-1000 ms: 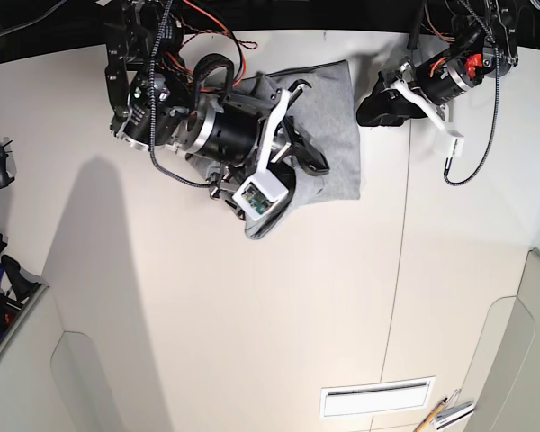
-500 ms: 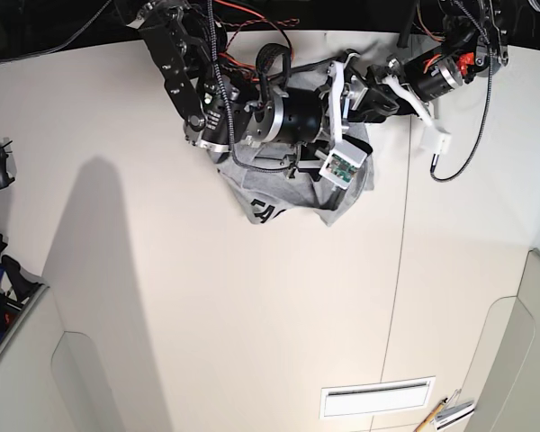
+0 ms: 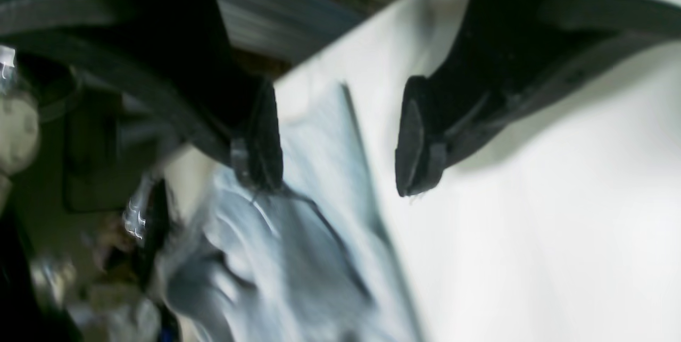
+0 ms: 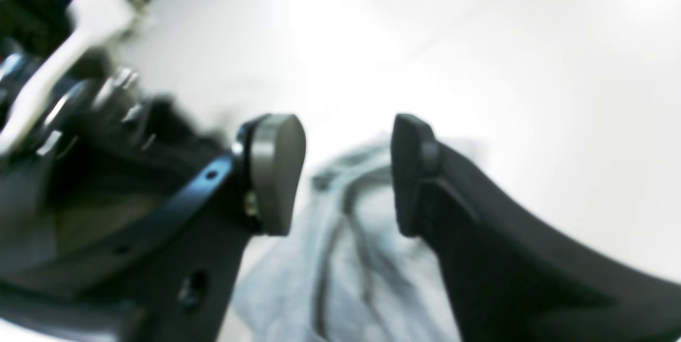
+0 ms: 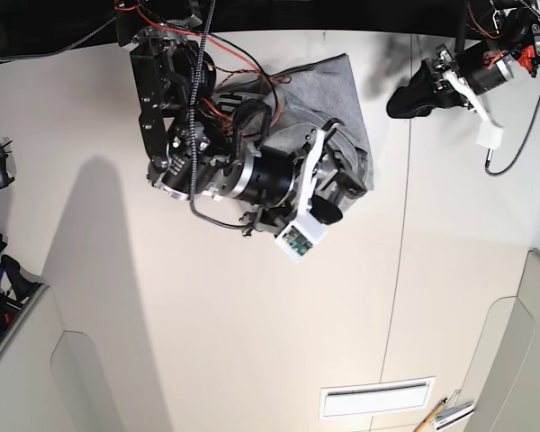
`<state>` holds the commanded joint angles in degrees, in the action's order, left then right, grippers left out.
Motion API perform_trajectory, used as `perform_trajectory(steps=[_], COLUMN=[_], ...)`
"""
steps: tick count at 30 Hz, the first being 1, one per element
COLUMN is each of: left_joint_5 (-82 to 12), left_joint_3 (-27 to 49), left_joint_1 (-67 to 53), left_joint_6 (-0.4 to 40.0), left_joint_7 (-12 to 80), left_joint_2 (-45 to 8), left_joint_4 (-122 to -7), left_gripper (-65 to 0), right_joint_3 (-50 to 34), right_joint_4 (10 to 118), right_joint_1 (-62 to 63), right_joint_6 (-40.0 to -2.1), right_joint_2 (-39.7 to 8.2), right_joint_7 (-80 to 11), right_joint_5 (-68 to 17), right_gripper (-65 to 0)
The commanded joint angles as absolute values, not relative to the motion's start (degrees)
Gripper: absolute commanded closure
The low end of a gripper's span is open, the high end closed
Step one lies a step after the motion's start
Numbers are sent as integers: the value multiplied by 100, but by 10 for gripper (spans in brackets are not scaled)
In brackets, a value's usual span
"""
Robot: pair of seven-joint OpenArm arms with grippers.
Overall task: Fold the T-shirt properly
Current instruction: 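Grasp the bundled shirt with the right gripper and fold it over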
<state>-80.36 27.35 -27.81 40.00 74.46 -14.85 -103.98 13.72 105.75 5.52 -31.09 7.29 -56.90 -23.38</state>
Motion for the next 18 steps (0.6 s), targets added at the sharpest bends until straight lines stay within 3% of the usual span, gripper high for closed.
perform_trajectory(steps=[3,6,8,15,18], left_joint_5=[-7981,-7575,-7153,-6847,-6855], left_joint_3=[2178,2060,2104,2744,2832], left_joint_1=[-2858,-2810,-2777,-2864,-3083], left_joint_6=[4000,4000,4000,4000,4000], left_joint_7=[7439,7212,7011,6967,6967], left_joint_2=[-1234,-915,-928,-1063,-1061], left_joint_4=[-10615,-10650,-10650,-10641,-10617], left_gripper=[-373,-373,-373,-373,-373], right_joint_3=[913,1031,1313,2657,2899], right_joint_4=[10575,10575,10575,10571,10571], right_joint_1=[550,386,156,-257,-224], right_joint_6=[-3164,-3371,-3406,-3343,-3269], right_joint_2=[502,115,-102,-679,-676], right_joint_7=[-5907,-6416,-6455,-5551,-5306], right_joint_5=[-2976,-3822,-3896,-2482,-1914], right_gripper=[-260,-260,-260,-265,-330])
